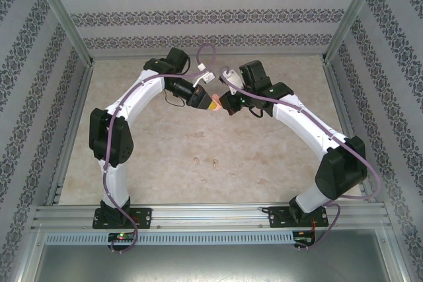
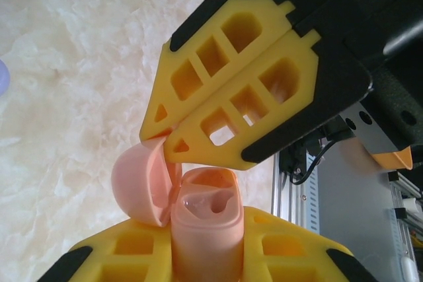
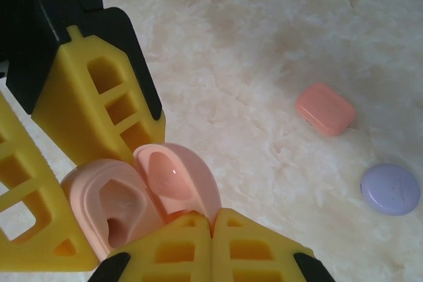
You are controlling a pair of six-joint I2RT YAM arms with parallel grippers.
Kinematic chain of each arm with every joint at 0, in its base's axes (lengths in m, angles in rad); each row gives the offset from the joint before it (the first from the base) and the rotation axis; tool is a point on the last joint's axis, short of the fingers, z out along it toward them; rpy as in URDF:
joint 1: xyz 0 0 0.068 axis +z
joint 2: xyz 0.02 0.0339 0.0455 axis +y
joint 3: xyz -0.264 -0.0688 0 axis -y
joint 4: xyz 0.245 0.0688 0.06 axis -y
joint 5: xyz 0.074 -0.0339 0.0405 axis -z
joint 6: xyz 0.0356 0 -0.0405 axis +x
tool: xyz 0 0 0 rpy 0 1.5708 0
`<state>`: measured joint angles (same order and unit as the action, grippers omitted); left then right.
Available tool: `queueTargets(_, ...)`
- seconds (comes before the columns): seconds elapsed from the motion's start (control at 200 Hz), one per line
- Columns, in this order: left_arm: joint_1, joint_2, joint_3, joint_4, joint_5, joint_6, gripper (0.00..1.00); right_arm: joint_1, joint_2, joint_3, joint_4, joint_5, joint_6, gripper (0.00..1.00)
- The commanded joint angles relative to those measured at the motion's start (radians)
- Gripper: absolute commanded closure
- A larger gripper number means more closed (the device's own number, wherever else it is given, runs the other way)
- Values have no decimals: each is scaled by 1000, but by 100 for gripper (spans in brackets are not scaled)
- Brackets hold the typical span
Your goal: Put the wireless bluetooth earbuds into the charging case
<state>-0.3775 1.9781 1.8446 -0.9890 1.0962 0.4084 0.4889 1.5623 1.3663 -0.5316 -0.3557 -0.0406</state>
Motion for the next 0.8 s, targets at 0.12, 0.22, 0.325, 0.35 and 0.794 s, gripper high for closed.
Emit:
queueTargets(0.12, 0, 3, 18, -14, 65, 22, 100, -16, -35, 20, 51, 26, 52, 90)
queueTargets(0.22, 15, -27, -33, 73, 64, -24, 100, -54, -70, 3, 69, -10, 98, 73)
queueTargets(0.325, 49, -78, -112, 211, 66, -104, 100, -80, -138, -32, 74, -42, 132, 61)
queueTargets(0.35, 58, -89, -129, 243, 67, -123, 100, -84, -156, -44, 74, -44, 138, 59)
queueTargets(0.794, 112, -388, -493, 906, -240, -441, 100, 29, -295, -286, 58, 56, 422, 44)
